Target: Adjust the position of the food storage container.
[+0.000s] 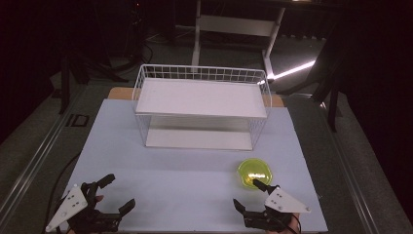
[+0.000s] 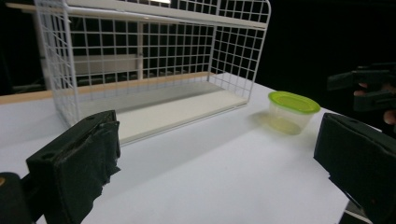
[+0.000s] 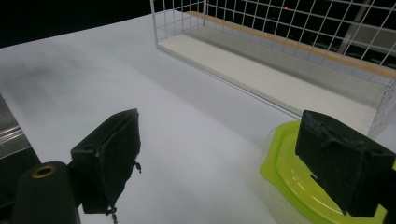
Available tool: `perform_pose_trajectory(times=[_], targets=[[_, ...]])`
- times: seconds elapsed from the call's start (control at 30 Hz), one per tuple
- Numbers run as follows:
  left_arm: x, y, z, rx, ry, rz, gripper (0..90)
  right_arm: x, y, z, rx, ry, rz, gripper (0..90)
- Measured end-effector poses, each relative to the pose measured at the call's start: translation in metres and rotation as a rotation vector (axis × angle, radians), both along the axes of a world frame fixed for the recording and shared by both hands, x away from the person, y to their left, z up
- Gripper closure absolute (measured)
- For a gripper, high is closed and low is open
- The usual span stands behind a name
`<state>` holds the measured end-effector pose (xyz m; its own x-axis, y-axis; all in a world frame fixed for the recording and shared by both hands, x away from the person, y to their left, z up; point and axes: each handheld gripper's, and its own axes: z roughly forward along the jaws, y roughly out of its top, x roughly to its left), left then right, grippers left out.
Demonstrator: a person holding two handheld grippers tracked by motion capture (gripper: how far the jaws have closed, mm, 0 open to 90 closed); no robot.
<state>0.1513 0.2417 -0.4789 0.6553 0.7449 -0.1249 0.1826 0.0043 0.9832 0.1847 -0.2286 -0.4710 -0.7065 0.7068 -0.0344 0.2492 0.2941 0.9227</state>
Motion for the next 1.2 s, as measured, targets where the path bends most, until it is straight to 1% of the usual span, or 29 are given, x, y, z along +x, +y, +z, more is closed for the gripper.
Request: perform_pose_trajectory(times=[0.03, 0.07, 0.13, 0.17, 0.23, 0.27, 0.4, 0.47, 0.53, 0.6, 0.63, 0.67, 0.7, 0.73, 0.77, 0.8, 0.87, 0.9, 0.93, 0.97, 1.0, 1.07, 1.1, 1.13, 1.2], targets=[[0.0, 0.0, 0.0, 0.0, 0.0, 0.0, 1.3, -0.001, 0.0, 0.001, -0.006, 0.0, 0.001, 13.8], [0.001, -0.001, -0.001, -0.011, 0.006, -0.015, 1.3, -0.001, 0.0, 0.001, -0.001, 0.0, 0.005, 13.8], [0.001, -0.002, -0.001, -0.01, 0.007, -0.019, 1.3, -0.002, 0.0, 0.002, 0.005, -0.004, 0.007, 13.9], [0.001, -0.003, -0.001, -0.007, 0.008, -0.025, 1.3, -0.003, 0.001, 0.003, 0.007, 0.003, 0.009, 13.9], [0.001, -0.003, -0.002, -0.005, 0.009, -0.028, 1.3, -0.006, 0.004, 0.004, -0.008, 0.019, 0.025, 13.9], [0.002, -0.004, -0.002, -0.002, 0.009, -0.028, 1.3, -0.007, 0.006, 0.005, -0.014, 0.019, 0.028, 13.8], [0.003, -0.004, -0.002, -0.007, 0.014, -0.033, 1.3, -0.013, 0.011, 0.012, -0.008, -0.01, 0.037, 13.8], [0.003, -0.005, -0.002, -0.006, 0.013, -0.034, 1.3, -0.017, 0.015, 0.02, 0.011, -0.033, 0.046, 13.9], [0.003, -0.005, -0.003, -0.006, 0.018, -0.035, 1.3, -0.019, 0.016, 0.028, 0.037, -0.04, 0.055, 13.8], [0.003, -0.005, -0.003, -0.006, 0.019, -0.036, 1.3, -0.021, 0.018, 0.036, 0.049, -0.058, 0.06, 13.8], [0.003, -0.006, -0.003, -0.006, 0.02, -0.036, 1.3, -0.021, 0.018, 0.04, 0.049, -0.059, 0.059, 13.8], [0.003, -0.006, -0.003, -0.004, 0.02, -0.036, 1.3, -0.021, 0.018, 0.04, 0.049, -0.059, 0.059, 13.8], [0.003, -0.007, -0.003, -0.004, 0.019, -0.038, 1.3, -0.021, 0.019, 0.044, 0.053, -0.067, 0.055, 13.5], [0.003, -0.007, -0.004, 0.003, 0.019, -0.041, 1.3, -0.019, 0.017, 0.05, 0.068, -0.081, 0.051, 13.0], [0.003, -0.007, -0.004, 0.003, 0.019, -0.041, 1.3, -0.019, 0.017, 0.05, 0.068, -0.081, 0.051, 13.0], [0.003, -0.008, -0.004, 0.002, 0.019, -0.042, 1.3, -0.014, 0.014, 0.057, 0.082, -0.085, 0.042, 12.0], [0.003, -0.008, -0.004, 0.003, 0.021, -0.042, 1.3, -0.009, 0.012, 0.062, 0.093, -0.083, 0.042, 12.0], [0.003, -0.009, -0.004, 0.004, 0.02, -0.042, 1.3, -0.009, 0.012, 0.062, 0.093, -0.083, 0.042, 12.0], [0.002, -0.009, -0.004, 0.004, 0.021, -0.046, 1.3, -0.002, 0.009, 0.066, 0.107, -0.09, 0.049, 12.6], [0.002, -0.009, -0.004, 0.004, 0.02, -0.046, 1.3, -0.001, 0.008, 0.067, 0.109, -0.103, 0.049, 13.5], [0.002, -0.009, -0.004, 0.004, 0.02, -0.046, 1.3, -0.001, 0.008, 0.067, 0.109, -0.103, 0.049, 13.5], [0.002, -0.009, -0.004, 0.0, 0.021, -0.047, 1.3, 0.004, 0.006, 0.07, 0.106, -0.122, 0.052, 13.5], [0.002, -0.009, -0.004, -0.002, 0.021, -0.047, 1.3, 0.006, 0.005, 0.07, 0.105, -0.139, 0.043, 13.5], [0.003, -0.008, -0.004, -0.006, 0.024, -0.046, 1.3, 0.011, 0.003, 0.073, 0.092, -0.129, 0.033, 13.1], [0.003, -0.008, -0.005, -0.009, 0.028, -0.045, 1.3, 0.017, -0.002, 0.075, 0.102, -0.124, 0.013, 13.0]])
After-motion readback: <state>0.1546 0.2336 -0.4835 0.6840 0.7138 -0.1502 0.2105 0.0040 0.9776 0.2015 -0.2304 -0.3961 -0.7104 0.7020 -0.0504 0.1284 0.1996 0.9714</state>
